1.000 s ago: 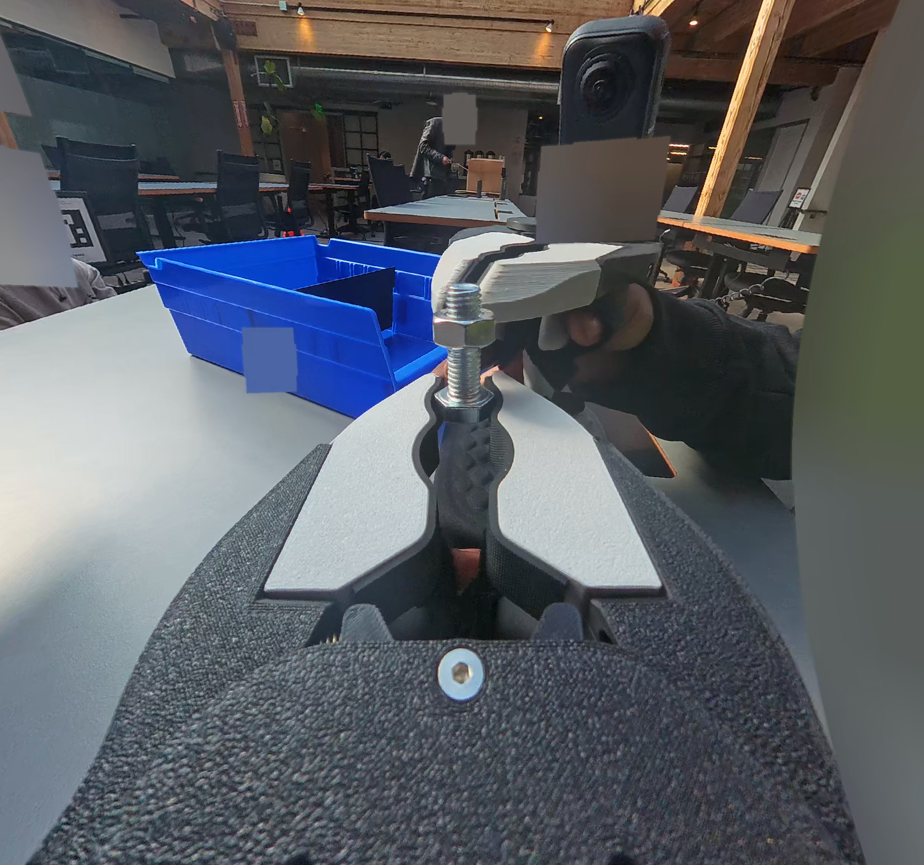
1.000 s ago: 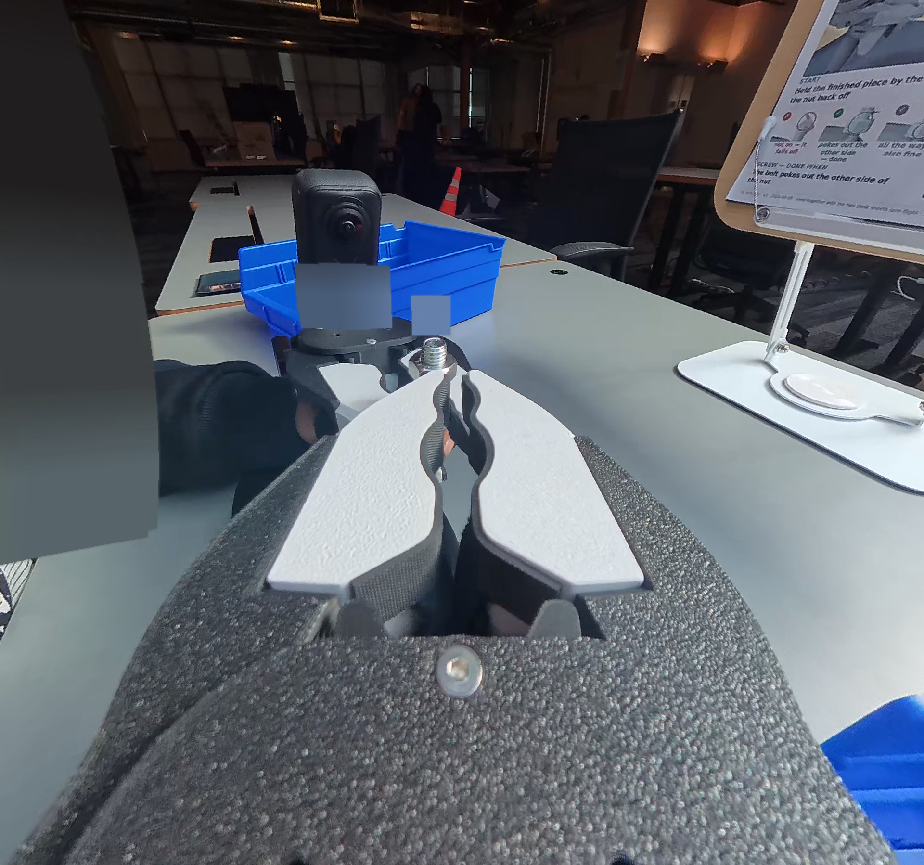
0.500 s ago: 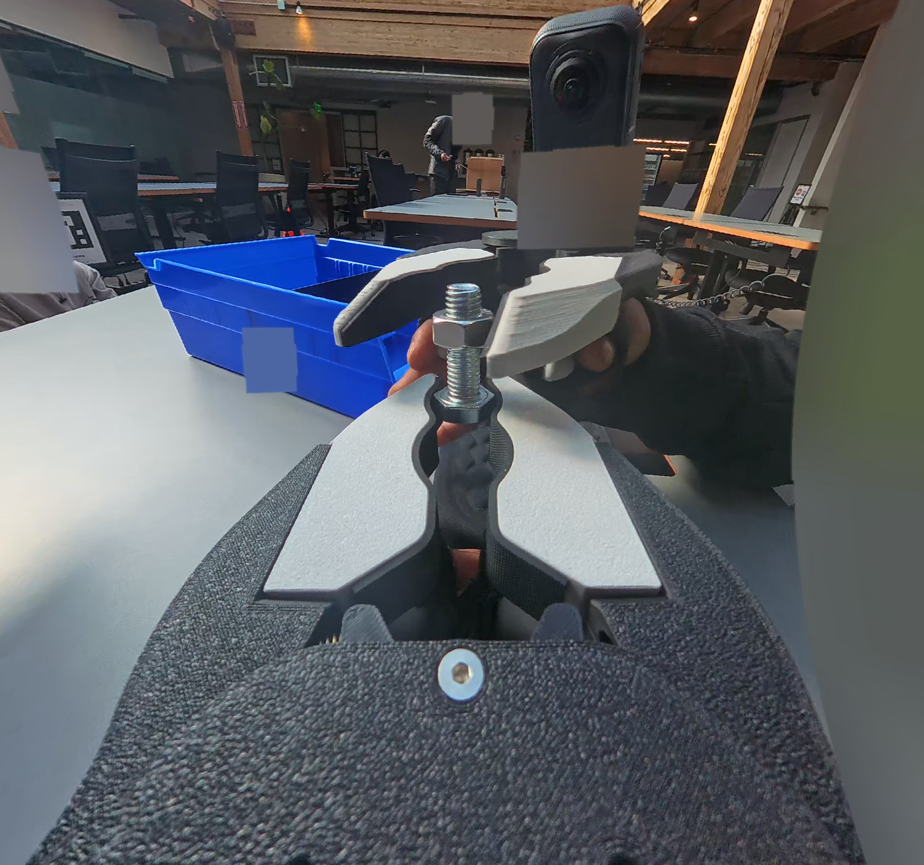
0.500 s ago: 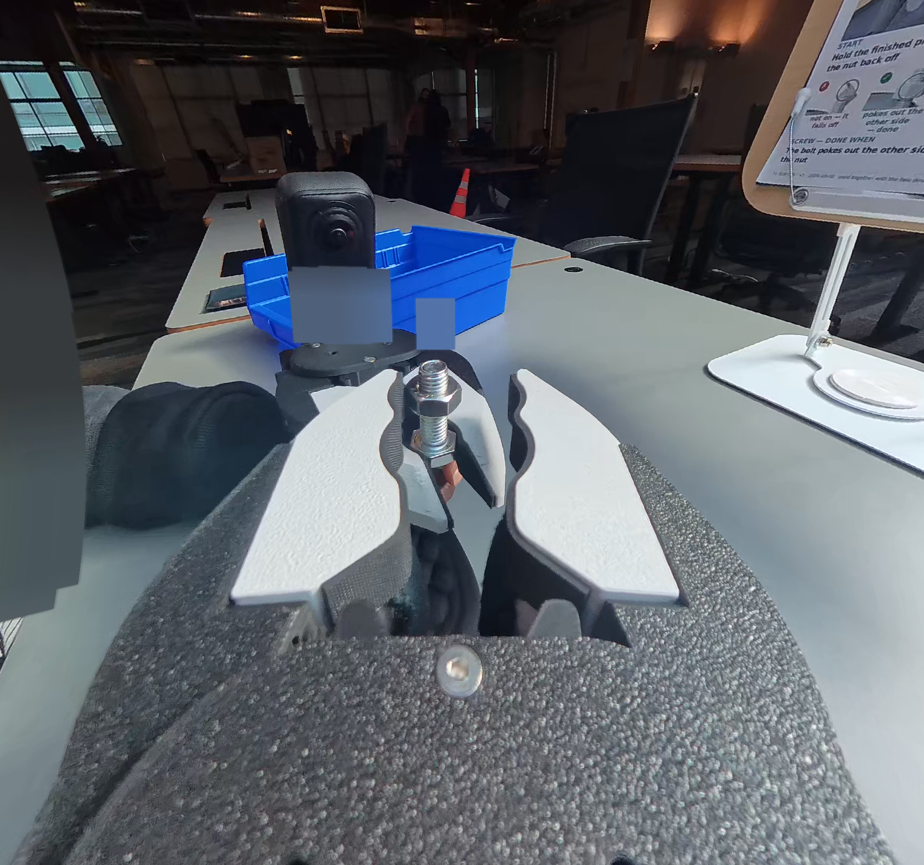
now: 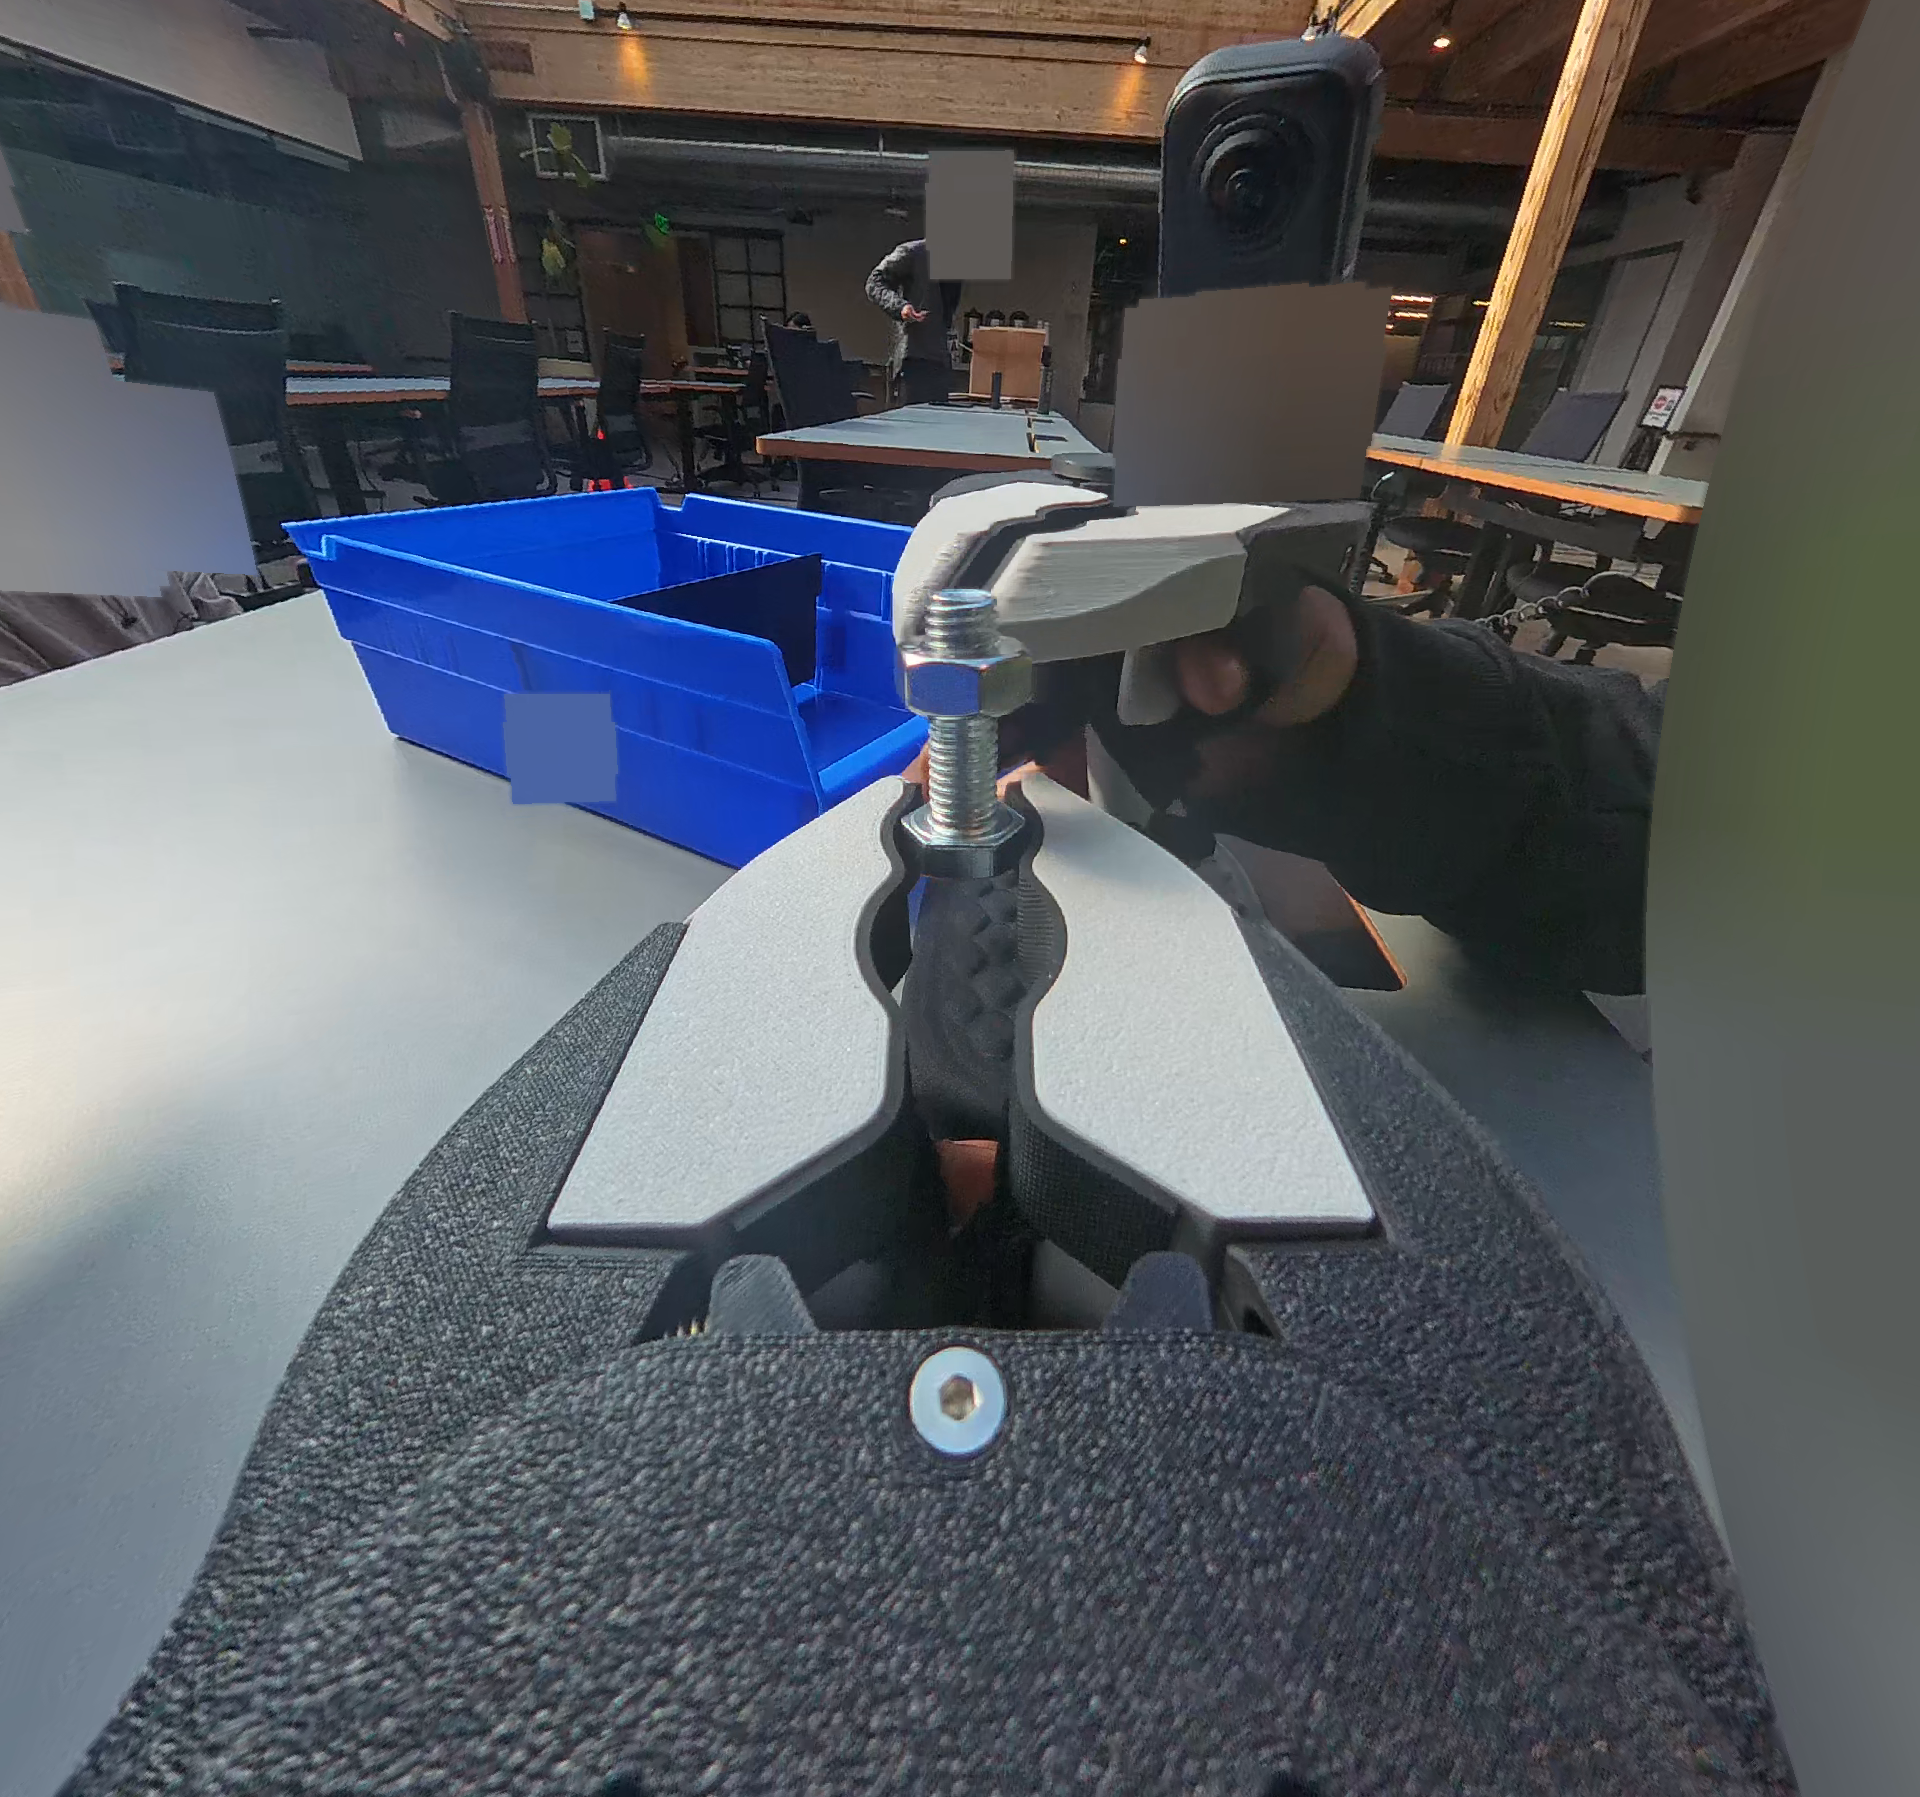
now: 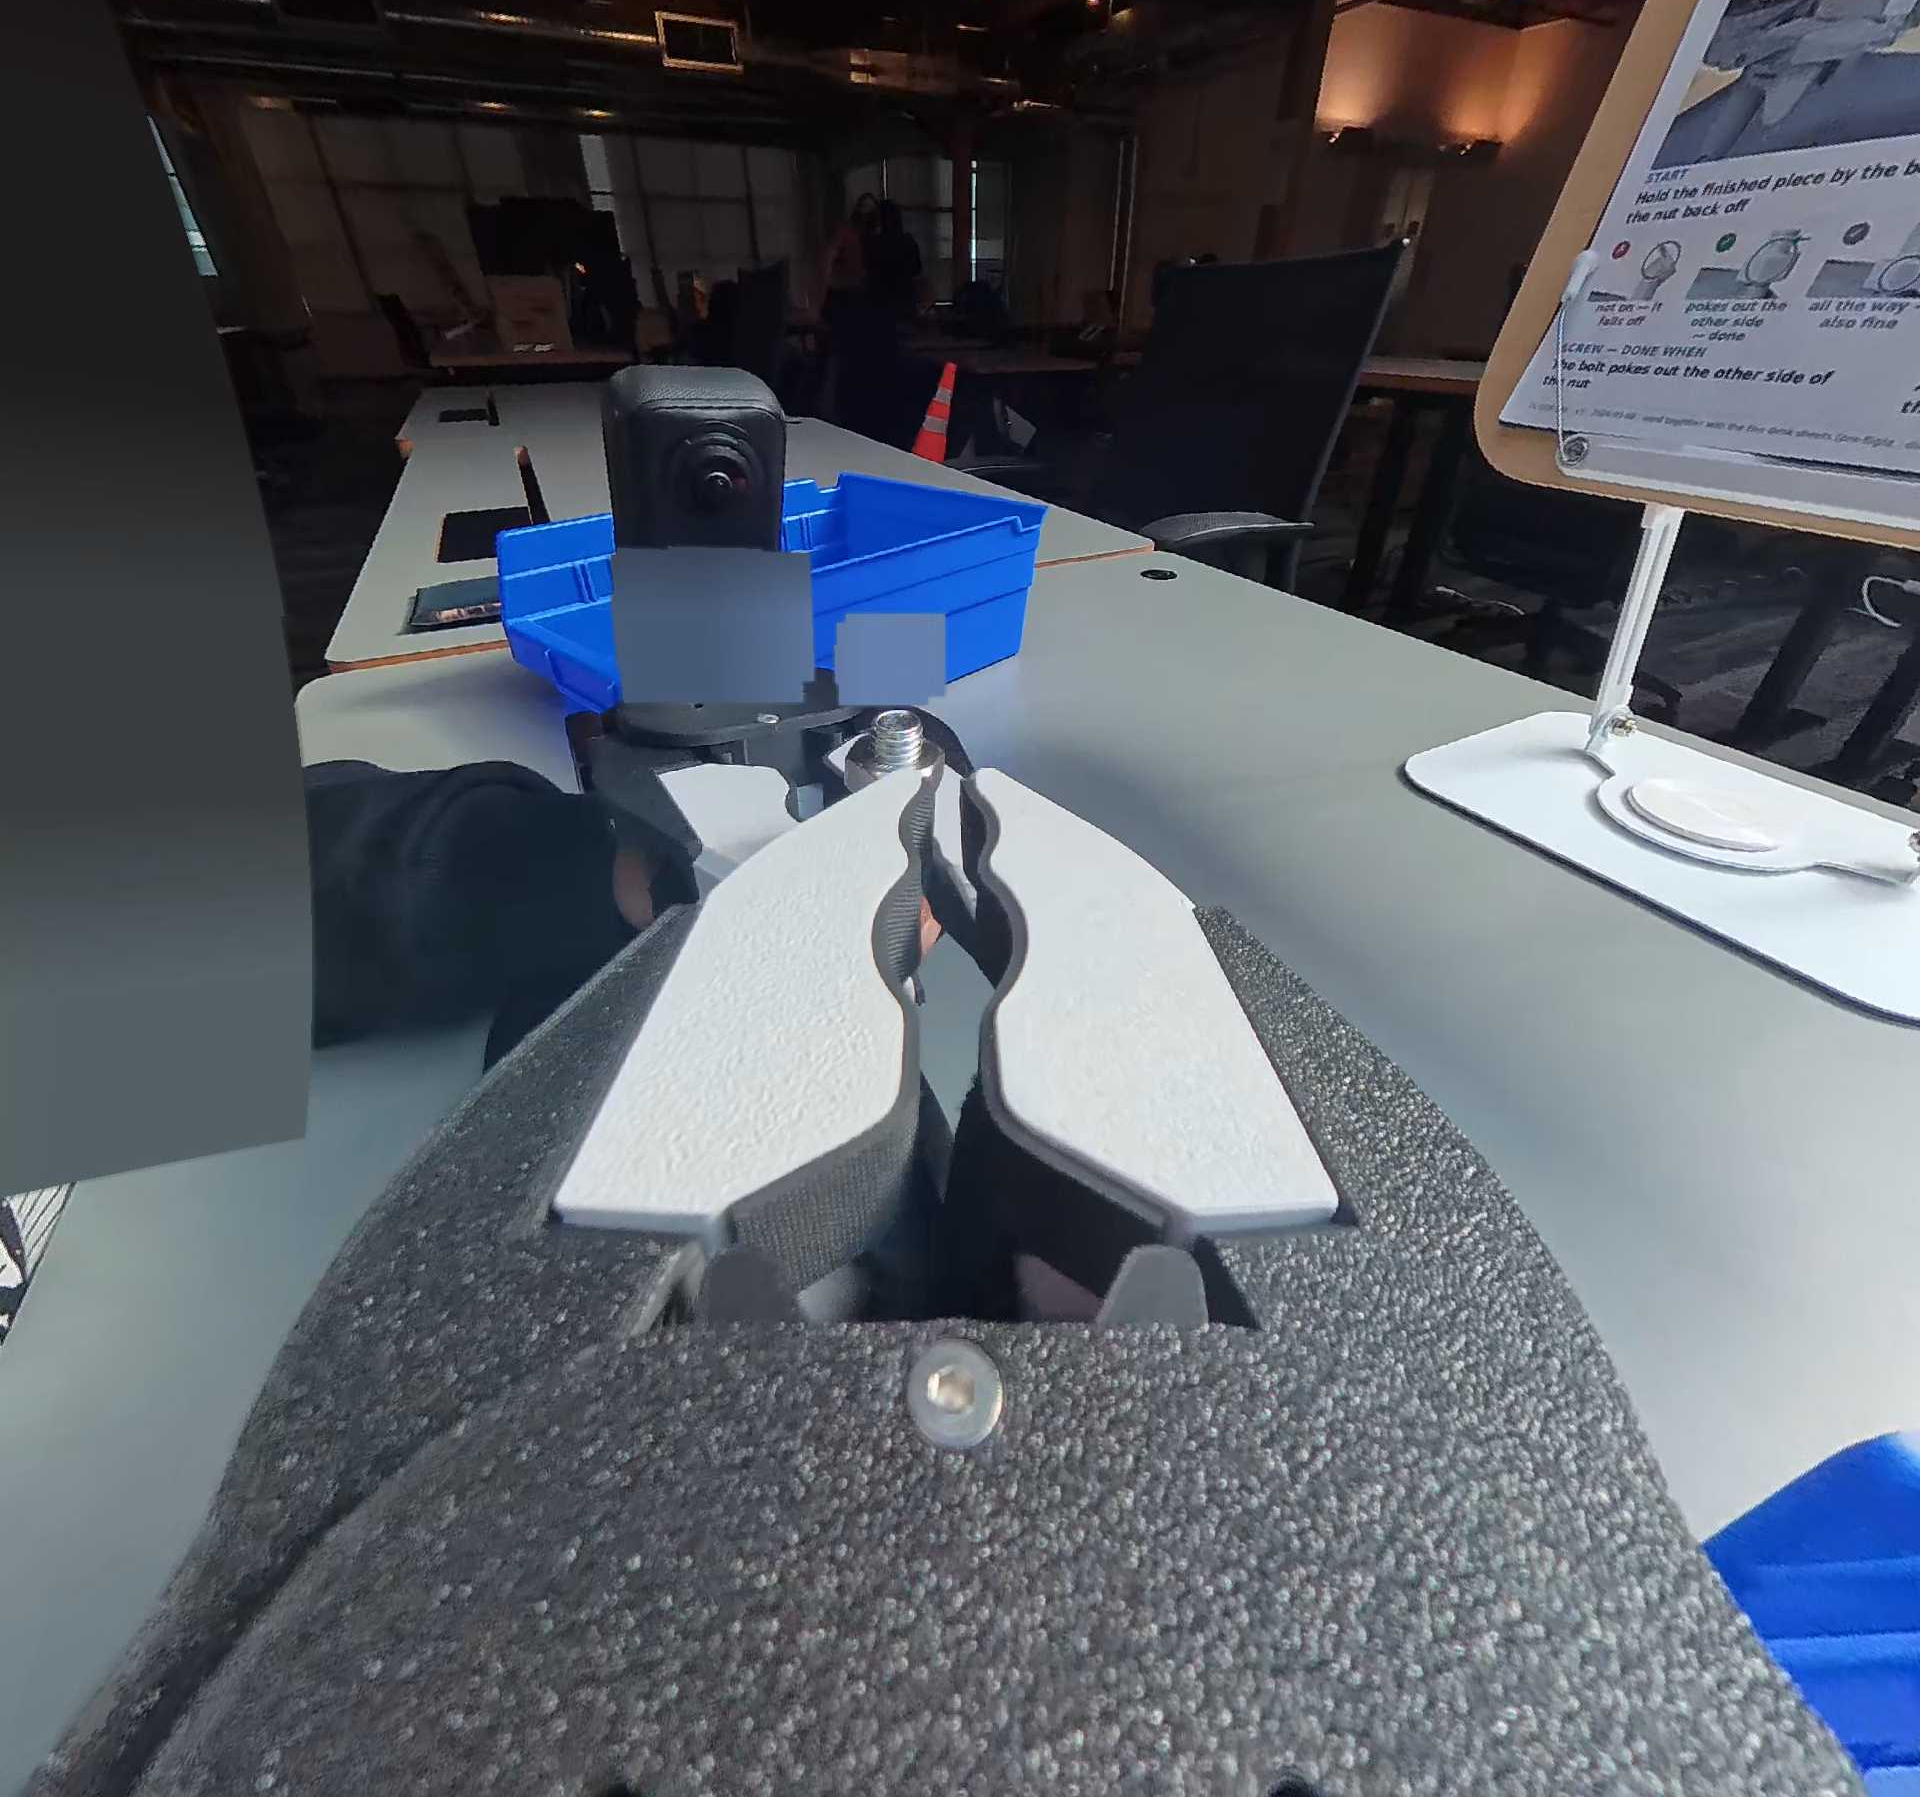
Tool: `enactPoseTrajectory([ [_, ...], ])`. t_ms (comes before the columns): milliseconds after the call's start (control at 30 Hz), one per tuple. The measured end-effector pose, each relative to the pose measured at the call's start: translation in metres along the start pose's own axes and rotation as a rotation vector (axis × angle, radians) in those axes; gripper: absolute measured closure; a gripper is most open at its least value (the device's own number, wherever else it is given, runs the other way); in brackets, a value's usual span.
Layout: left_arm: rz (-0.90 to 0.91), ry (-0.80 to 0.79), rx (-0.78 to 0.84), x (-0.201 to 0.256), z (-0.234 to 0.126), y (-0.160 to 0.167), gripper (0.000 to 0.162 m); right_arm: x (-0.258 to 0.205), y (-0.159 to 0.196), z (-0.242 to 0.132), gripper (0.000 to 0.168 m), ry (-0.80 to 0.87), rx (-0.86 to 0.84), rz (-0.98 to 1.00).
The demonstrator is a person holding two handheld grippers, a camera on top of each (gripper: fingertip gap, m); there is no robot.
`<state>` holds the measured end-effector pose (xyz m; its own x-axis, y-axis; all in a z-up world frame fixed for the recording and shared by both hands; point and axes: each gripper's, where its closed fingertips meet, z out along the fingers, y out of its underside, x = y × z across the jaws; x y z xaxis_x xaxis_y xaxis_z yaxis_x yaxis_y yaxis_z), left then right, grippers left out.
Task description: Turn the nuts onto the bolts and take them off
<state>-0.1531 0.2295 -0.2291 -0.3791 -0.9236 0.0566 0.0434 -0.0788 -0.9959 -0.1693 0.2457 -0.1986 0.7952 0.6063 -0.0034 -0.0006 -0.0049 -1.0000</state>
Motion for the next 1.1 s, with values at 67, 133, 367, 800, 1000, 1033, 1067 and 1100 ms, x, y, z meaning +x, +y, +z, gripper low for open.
enactPoseTrajectory([
  [67,0.003,0.001,-0.007,0.0,0.001,0.001,0.147,0.002,0.0,-0.001,0.165,0.009,0.001,-0.001],
  [133,-0.001,0.0,0.0,0.0,0.0,0.0,0.147,0.004,-0.001,-0.002,0.164,0.017,0.003,-0.003],
  [367,-0.002,-0.001,-0.001,0.0,0.0,0.0,0.147,-0.002,0.005,0.005,0.113,-0.028,0.007,0.056],
  [800,0.002,0.0,-0.003,0.0,0.0,0.0,0.147,-0.003,0.004,0.028,0.124,-0.003,0.003,0.037],
  [1000,-0.003,-0.001,0.002,-0.001,0.0,0.0,0.147,-0.001,0.003,0.016,0.132,0.011,-0.006,0.011],
  [1033,-0.004,-0.002,0.003,-0.001,0.0,0.0,0.147,-0.002,0.003,0.014,0.134,0.01,-0.008,0.006],
  [1067,-0.004,-0.002,0.004,-0.001,0.0,-0.001,0.147,-0.002,0.003,0.012,0.137,0.011,-0.008,0.0],
  [1100,-0.004,-0.003,0.005,-0.001,0.0,-0.001,0.147,-0.003,0.003,0.01,0.139,0.008,-0.008,-0.005],
])
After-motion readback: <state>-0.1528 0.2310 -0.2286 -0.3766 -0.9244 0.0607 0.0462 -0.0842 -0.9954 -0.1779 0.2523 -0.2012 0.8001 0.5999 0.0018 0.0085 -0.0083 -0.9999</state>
